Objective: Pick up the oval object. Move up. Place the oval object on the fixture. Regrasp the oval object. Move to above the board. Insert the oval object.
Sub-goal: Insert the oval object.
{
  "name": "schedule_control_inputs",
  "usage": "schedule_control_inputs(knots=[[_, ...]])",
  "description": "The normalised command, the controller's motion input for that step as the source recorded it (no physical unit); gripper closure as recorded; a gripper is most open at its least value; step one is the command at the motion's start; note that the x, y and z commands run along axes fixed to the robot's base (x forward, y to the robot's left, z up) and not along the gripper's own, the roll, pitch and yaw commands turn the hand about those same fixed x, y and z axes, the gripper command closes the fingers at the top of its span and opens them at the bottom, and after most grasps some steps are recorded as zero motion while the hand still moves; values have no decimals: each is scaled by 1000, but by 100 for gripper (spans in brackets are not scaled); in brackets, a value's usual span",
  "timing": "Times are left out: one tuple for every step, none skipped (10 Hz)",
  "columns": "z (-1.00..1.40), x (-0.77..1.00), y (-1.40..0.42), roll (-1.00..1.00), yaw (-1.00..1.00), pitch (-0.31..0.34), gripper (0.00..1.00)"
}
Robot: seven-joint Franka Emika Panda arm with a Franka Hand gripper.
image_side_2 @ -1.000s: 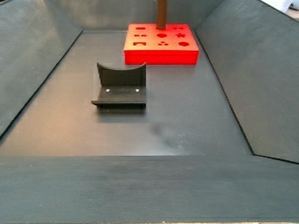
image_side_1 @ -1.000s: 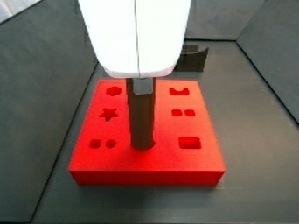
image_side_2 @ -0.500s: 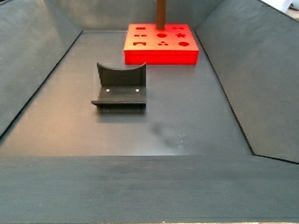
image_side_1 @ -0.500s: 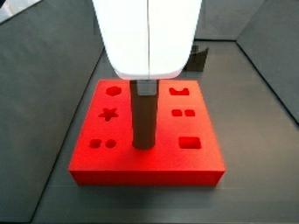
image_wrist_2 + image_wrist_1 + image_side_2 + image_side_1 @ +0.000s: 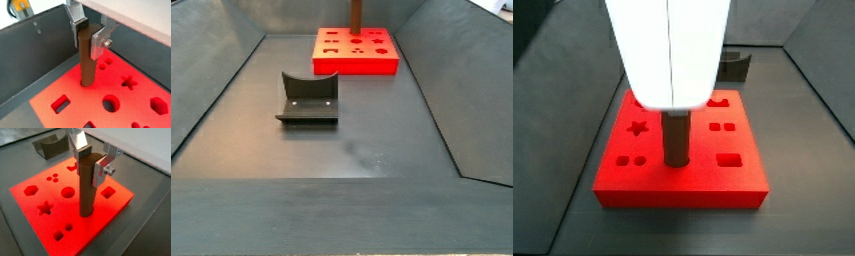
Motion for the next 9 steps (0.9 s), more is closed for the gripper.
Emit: schedule_control_inputs(knots=[[-740, 149, 17, -74, 0, 30, 100], [-837, 40, 6, -17, 0, 50, 100], [-871, 0, 0, 0, 0, 63, 100], [-846, 0, 0, 30, 0, 17, 100], [-791, 0, 0, 57, 0, 0, 100], [-760, 0, 0, 47, 0, 0, 100], [-434, 103, 0, 0, 0, 9, 100], [0, 0, 0, -14, 0, 0, 100], [0, 0, 0, -7, 0, 0, 100]])
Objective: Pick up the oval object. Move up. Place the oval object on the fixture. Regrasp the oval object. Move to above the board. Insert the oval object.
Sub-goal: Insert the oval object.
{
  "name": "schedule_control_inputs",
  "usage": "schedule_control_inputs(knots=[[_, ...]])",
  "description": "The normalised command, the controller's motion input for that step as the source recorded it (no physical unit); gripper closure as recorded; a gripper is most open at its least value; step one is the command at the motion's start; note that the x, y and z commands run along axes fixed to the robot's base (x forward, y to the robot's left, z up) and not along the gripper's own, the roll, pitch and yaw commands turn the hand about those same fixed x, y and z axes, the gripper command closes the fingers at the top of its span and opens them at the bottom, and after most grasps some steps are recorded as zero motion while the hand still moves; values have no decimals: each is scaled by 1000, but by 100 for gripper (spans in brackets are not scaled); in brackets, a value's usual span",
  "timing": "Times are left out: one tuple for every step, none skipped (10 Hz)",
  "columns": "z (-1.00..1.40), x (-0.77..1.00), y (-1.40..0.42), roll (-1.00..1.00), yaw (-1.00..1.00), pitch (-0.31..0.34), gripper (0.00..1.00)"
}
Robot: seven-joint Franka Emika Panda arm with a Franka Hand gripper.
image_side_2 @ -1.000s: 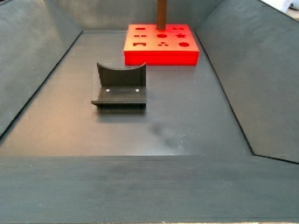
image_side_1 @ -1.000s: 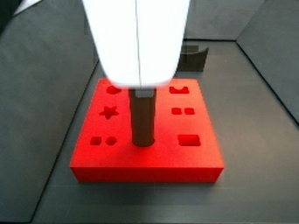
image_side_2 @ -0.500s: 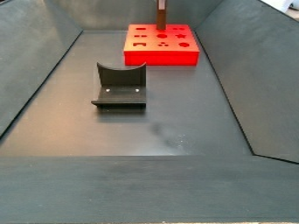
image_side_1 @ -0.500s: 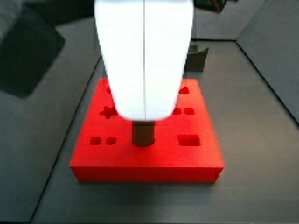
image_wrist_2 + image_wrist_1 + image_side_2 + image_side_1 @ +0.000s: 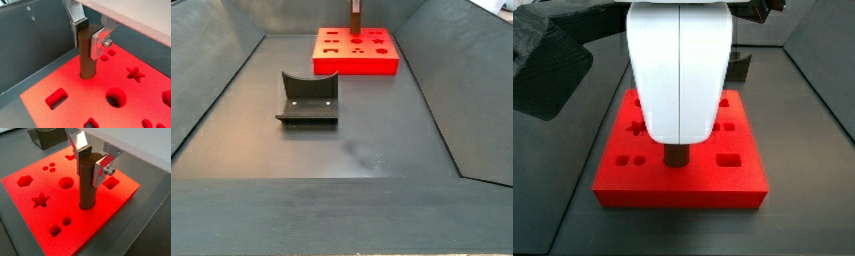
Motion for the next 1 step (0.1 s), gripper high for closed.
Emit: schedule_control_inputs(knots=[[0, 0, 0, 0, 0, 0, 100]])
